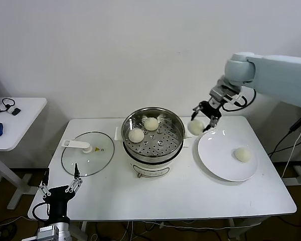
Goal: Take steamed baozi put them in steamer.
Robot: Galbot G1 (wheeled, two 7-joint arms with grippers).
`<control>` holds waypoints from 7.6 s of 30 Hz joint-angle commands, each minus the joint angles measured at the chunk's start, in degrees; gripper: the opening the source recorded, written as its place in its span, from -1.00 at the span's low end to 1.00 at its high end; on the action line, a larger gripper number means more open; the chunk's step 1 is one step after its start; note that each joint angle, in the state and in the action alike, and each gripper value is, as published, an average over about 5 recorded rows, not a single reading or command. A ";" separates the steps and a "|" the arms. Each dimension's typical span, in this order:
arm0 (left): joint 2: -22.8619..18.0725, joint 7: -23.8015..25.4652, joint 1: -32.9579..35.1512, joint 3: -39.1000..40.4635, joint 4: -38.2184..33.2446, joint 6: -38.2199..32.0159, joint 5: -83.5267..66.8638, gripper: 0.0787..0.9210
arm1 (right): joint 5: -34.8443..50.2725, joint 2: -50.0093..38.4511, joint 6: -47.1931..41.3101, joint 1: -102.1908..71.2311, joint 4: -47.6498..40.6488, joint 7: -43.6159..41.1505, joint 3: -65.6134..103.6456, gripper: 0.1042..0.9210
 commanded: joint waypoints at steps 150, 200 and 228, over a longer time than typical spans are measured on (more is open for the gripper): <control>-2.80 -0.81 -0.19 0.12 2.39 -1.10 1.24 0.77 | 4.29 -4.36 -15.70 -9.29 -15.92 -4.48 -4.87 0.28; -2.80 -0.50 -0.25 -1.20 1.30 -0.73 -0.07 0.77 | 18.07 17.86 -31.31 -19.57 -22.74 3.19 2.75 0.34; -2.80 0.12 0.47 -0.17 -1.56 0.61 0.05 0.77 | 27.71 -17.55 -59.94 -36.34 22.53 66.41 49.00 0.76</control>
